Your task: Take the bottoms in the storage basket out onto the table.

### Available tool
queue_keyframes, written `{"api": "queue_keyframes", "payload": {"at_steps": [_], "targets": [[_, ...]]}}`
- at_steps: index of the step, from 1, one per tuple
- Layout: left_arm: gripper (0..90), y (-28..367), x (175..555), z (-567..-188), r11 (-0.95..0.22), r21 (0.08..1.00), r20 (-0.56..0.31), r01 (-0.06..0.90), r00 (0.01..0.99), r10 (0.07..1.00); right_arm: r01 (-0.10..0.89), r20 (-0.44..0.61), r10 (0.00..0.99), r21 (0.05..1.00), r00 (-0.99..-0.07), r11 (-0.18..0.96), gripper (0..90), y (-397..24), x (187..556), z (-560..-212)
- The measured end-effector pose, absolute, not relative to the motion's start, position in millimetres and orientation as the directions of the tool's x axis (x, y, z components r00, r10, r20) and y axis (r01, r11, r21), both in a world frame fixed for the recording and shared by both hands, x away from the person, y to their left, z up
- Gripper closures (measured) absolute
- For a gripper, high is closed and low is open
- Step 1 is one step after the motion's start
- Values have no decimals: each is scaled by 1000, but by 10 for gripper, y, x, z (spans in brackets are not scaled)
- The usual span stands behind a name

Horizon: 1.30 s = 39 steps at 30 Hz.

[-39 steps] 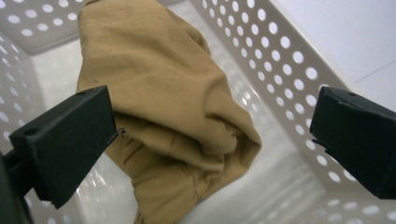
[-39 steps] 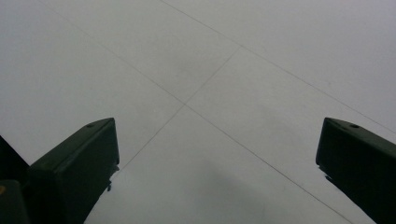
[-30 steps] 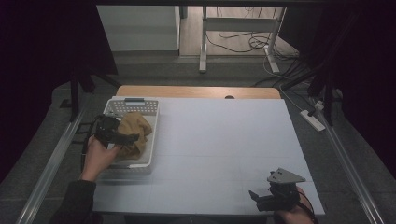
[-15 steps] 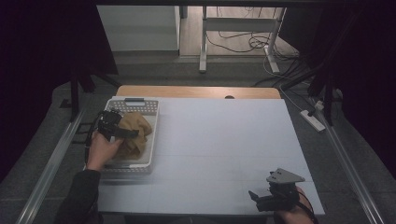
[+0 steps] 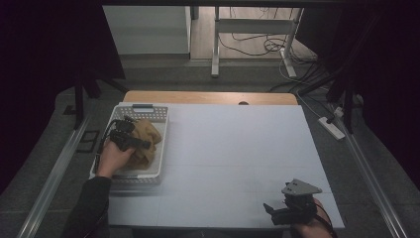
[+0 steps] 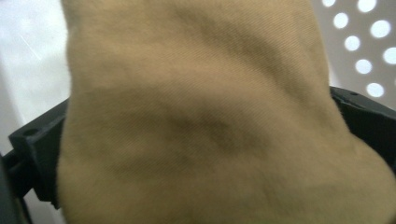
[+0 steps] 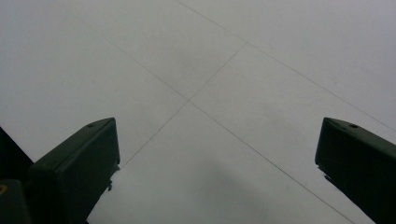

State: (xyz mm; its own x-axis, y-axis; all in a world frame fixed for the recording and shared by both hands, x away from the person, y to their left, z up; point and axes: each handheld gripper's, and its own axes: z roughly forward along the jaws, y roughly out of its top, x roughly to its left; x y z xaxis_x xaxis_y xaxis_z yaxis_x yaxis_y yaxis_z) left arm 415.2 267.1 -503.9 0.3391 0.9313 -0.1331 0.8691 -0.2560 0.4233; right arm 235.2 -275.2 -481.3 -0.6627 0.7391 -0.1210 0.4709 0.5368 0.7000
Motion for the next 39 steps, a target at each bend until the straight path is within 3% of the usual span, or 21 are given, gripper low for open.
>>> {"api": "queue_keyframes", "payload": {"at_steps": [11,18,24,30,39], "targets": [[0,2589,4231,-5192,-296,350,-92,889,347,933,469,-126,737,697,-664,542,4,-2747,2348,-4813],[0,2478,4257,-5225,-319,312,-14,895,341,940,467,-127,735,698,-666,543,4,-2745,2345,-4814],[154,2493,4191,-5181,-354,335,-10,873,379,925,468,-127,736,698,-665,543,3,-2747,2345,-4812],[429,2473,4141,-5131,-387,359,18,849,409,912,467,-126,736,699,-665,541,4,-2749,2343,-4811],[579,2495,4138,-5114,-365,372,22,854,385,923,464,-123,735,702,-667,539,3,-2752,2342,-4809]]}}
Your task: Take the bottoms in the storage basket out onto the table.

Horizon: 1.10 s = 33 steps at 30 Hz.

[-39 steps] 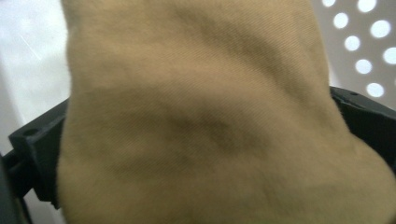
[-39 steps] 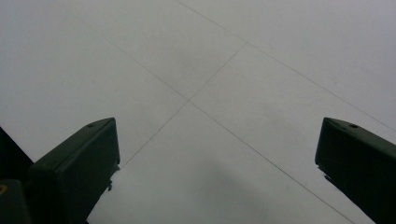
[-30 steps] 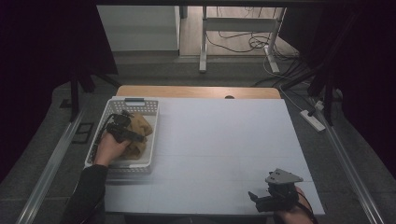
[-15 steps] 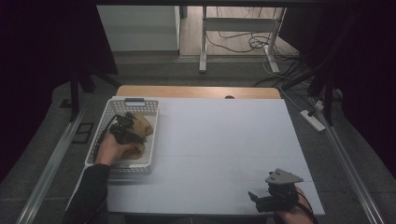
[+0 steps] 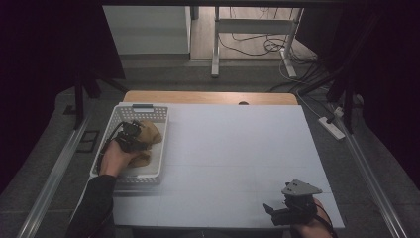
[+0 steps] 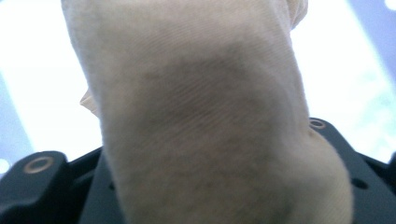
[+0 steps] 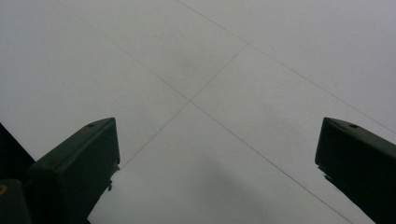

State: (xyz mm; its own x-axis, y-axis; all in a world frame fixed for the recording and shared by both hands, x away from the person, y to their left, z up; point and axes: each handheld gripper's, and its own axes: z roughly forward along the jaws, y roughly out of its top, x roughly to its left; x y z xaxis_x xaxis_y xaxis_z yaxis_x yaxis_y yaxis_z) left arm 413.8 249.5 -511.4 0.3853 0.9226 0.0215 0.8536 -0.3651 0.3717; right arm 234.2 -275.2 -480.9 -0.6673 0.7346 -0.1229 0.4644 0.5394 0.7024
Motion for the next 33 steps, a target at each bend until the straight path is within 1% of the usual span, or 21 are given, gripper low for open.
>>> {"api": "queue_keyframes", "payload": {"at_steps": [2,5,9,11,14,21,27,33], "targets": [[609,2484,4144,-5100,-353,367,19,860,372,928,463,-123,733,703,-669,540,4,-2751,2340,-4808],[621,2470,4151,-5077,-349,359,17,865,368,930,461,-124,732,704,-670,541,3,-2751,2337,-4807],[629,2493,4152,-5044,-333,357,-49,873,374,926,458,-121,731,707,-672,538,3,-2755,2337,-4806],[630,2489,4137,-5027,-339,362,-50,868,381,923,457,-118,730,709,-674,537,4,-2758,2338,-4804],[630,2479,4112,-5001,-352,379,-34,856,393,919,456,-115,728,711,-675,535,4,-2762,2339,-4802],[629,2521,4069,-4913,-337,418,-41,844,388,921,457,-108,729,715,-676,530,4,-2768,2337,-4799],[627,2606,4043,-4864,-308,445,-89,841,384,919,457,-104,728,716,-678,528,4,-2770,2338,-4798],[627,2678,3998,-4748,-273,493,-134,826,382,914,462,-95,729,716,-678,523,4,-2775,2342,-4796]]}}
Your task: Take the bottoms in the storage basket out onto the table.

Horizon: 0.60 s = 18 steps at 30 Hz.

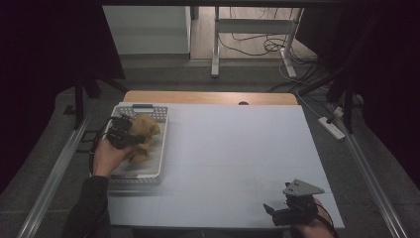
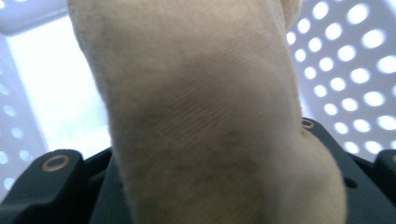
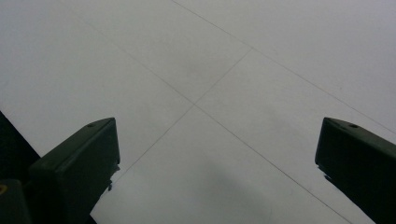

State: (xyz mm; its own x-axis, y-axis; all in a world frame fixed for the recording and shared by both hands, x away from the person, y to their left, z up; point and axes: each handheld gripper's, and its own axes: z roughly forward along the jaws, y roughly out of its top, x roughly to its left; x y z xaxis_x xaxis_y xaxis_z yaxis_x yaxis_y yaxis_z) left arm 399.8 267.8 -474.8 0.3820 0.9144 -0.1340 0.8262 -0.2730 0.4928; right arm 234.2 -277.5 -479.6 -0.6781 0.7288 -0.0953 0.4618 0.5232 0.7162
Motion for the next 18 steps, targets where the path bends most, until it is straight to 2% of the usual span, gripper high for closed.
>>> {"api": "queue_keyframes", "payload": {"at_steps": [18], "targets": [[623,2714,3888,-4497,-247,580,-159,776,406,900,488,-35,745,735,-666,471,4,-2832,2372,-4787]]}}
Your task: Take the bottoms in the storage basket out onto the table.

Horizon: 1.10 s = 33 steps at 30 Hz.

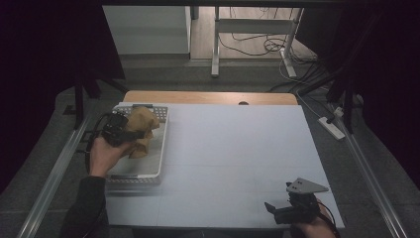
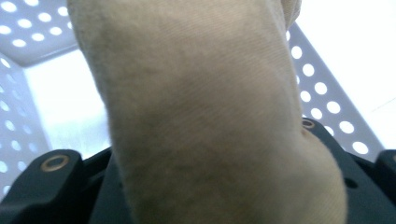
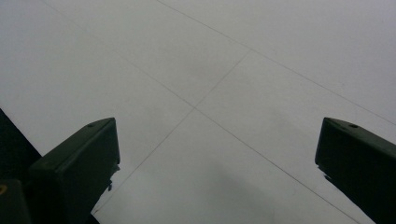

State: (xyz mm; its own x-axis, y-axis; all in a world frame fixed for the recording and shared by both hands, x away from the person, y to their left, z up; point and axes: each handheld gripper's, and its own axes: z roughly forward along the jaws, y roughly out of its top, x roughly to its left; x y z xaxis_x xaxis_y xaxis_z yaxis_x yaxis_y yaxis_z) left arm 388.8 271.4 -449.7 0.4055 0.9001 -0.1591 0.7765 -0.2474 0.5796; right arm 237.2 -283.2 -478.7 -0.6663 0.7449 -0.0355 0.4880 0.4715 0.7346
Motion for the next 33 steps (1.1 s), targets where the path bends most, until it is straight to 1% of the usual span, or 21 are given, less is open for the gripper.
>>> {"api": "queue_keyframes", "payload": {"at_steps": [16,20,33], "targets": [[620,2700,3780,-4275,-227,654,-164,722,427,889,501,-15,752,737,-659,455,3,-2849,2381,-4784],[619,2657,3741,-4196,-234,675,-161,700,449,879,501,-12,751,738,-660,453,4,-2852,2383,-4785],[617,2494,3695,-4107,-265,698,-148,665,497,855,502,-10,749,736,-662,454,4,-2854,2385,-4785]]}}
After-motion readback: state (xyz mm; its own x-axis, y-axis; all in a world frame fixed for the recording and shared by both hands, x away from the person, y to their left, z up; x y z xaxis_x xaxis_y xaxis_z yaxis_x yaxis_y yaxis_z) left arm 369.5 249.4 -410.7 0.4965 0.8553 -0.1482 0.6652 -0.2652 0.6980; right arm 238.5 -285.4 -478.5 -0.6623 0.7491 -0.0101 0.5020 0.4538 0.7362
